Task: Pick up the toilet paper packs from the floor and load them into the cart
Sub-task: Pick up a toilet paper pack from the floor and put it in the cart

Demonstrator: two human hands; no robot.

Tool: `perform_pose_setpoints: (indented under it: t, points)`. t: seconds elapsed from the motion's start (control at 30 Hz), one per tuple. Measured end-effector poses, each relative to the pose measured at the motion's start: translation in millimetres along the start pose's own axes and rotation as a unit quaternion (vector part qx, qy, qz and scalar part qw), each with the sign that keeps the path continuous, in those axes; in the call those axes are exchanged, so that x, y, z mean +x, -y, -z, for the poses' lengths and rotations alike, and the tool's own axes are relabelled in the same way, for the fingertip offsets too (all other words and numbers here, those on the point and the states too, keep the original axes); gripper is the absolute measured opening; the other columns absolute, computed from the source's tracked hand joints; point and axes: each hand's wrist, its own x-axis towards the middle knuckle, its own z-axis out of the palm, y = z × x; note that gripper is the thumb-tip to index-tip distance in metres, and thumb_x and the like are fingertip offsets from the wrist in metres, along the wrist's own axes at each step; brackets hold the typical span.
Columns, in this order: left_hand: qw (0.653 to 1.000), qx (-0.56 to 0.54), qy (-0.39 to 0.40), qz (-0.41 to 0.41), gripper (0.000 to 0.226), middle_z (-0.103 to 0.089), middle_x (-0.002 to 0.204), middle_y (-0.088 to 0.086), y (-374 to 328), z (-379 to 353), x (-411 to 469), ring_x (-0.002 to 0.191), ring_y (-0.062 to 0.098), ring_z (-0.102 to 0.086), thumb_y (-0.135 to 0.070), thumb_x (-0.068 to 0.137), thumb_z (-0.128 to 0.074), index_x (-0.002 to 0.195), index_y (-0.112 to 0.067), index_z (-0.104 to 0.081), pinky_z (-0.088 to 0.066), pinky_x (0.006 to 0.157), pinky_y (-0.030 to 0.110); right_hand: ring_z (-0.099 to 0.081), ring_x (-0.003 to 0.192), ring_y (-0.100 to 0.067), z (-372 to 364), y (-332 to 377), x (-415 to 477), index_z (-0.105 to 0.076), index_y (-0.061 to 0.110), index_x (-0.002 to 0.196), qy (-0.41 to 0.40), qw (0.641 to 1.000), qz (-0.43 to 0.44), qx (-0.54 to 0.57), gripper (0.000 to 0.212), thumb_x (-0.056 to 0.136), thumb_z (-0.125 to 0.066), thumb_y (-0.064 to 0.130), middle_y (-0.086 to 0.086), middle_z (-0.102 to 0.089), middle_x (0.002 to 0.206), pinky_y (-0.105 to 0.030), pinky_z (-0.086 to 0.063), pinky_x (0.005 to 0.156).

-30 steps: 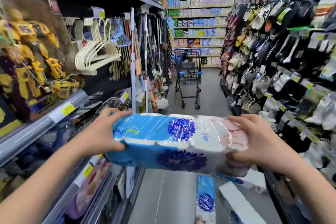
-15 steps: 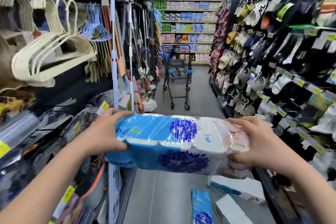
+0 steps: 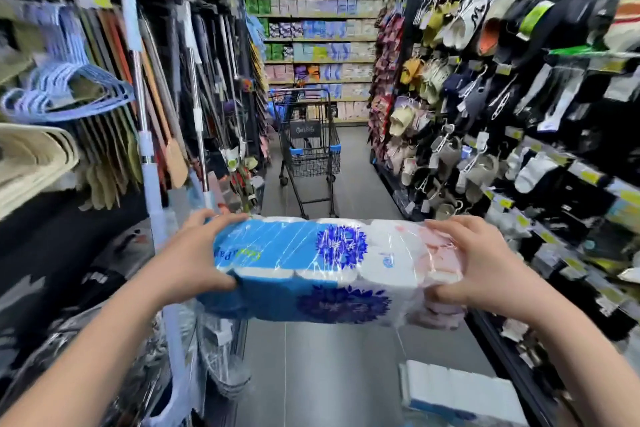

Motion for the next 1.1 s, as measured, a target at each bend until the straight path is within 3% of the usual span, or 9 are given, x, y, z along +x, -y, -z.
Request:
perform_pose_setpoints:
  t: [0.13, 0.3, 0.53, 0.73, 0.9, 1.0, 1.1]
  points:
    - [1.0, 0.004, 0.004, -0.01, 0.101, -0.033, 0.136, -0.009, 16, -9, 82, 0.118, 0.013, -0.048, -0.022, 0.06, -0.084, 0.145, -0.052, -0.039, -0.042, 0.082, 0.014, -0.033, 0.124, -0.008, -10, -22, 67, -0.049, 0.042, 0.143, -0.001, 1.0, 0.002, 0.003, 0.106, 0.042, -0.07, 0.063, 0.008, -0.04, 0.131, -0.022, -0.025, 0.104]
    - [1.0, 0.0, -0.003, -0.022, 0.101, -0.031, 0.131, -0.011, 27, -26, 192, 0.121, 0.009, -0.042, -0.024, 0.058, -0.085, 0.146, -0.048, -0.042, -0.034, 0.099, 0.019, -0.03, 0.125, -0.005, -32, -69, 163, -0.046, 0.046, 0.142, 0.003, 1.0, -0.007, 0.019, 0.104, 0.041, -0.069, 0.063, 0.012, -0.038, 0.132, -0.02, -0.025, 0.102]
    - [1.0, 0.0, -0.004, -0.014, 0.104, -0.034, 0.131, -0.014, 30, -54, 351, 0.122, 0.01, -0.048, -0.032, 0.053, -0.084, 0.145, -0.052, -0.041, -0.041, 0.099, 0.022, -0.024, 0.122, 0.001, -46, -150, 312, -0.047, 0.038, 0.145, -0.008, 0.999, 0.007, 0.041, 0.109, 0.041, -0.072, 0.058, 0.011, -0.038, 0.132, -0.017, -0.019, 0.106]
    - [1.0, -0.015, -0.012, -0.005, 0.106, -0.035, 0.133, -0.008, 31, -60, 457, 0.127, 0.014, -0.046, -0.03, 0.05, -0.085, 0.146, -0.046, -0.045, -0.034, 0.109, 0.022, -0.027, 0.117, 0.002, -40, -196, 424, -0.052, 0.029, 0.144, 0.005, 0.999, 0.028, 0.015, 0.108, 0.041, -0.077, 0.055, 0.006, -0.042, 0.13, 0.002, -0.013, 0.1]
    - [1.0, -0.01, -0.008, -0.007, 0.107, -0.036, 0.135, -0.008, 35, -68, 543, 0.128, 0.015, -0.046, -0.041, 0.043, -0.079, 0.144, -0.049, -0.044, -0.034, 0.112, 0.025, -0.033, 0.128, -0.009, -48, -229, 500, -0.052, 0.035, 0.144, -0.003, 1.0, 0.016, 0.024, 0.11, 0.039, -0.075, 0.056, 0.005, -0.043, 0.135, -0.019, -0.023, 0.108]
    - [1.0, -0.001, 0.004, -0.016, 0.104, -0.036, 0.133, -0.011, 44, -74, 599, 0.122, 0.012, -0.049, -0.045, 0.043, -0.076, 0.14, -0.058, -0.04, -0.039, 0.104, 0.023, -0.035, 0.131, -0.013, -57, -249, 545, -0.052, 0.036, 0.143, -0.003, 1.0, 0.012, 0.022, 0.108, 0.04, -0.075, 0.056, 0.006, -0.044, 0.133, -0.02, -0.024, 0.109]
    - [1.0, -0.014, 0.002, -0.022, 0.104, -0.035, 0.135, -0.011, 55, -86, 661, 0.12, 0.008, -0.045, -0.033, 0.05, -0.084, 0.142, -0.055, -0.04, -0.034, 0.102, 0.019, -0.039, 0.129, -0.014, -68, -272, 598, -0.054, 0.035, 0.141, -0.009, 1.0, 0.013, 0.023, 0.105, 0.041, -0.074, 0.057, 0.006, -0.045, 0.13, -0.022, -0.027, 0.108]
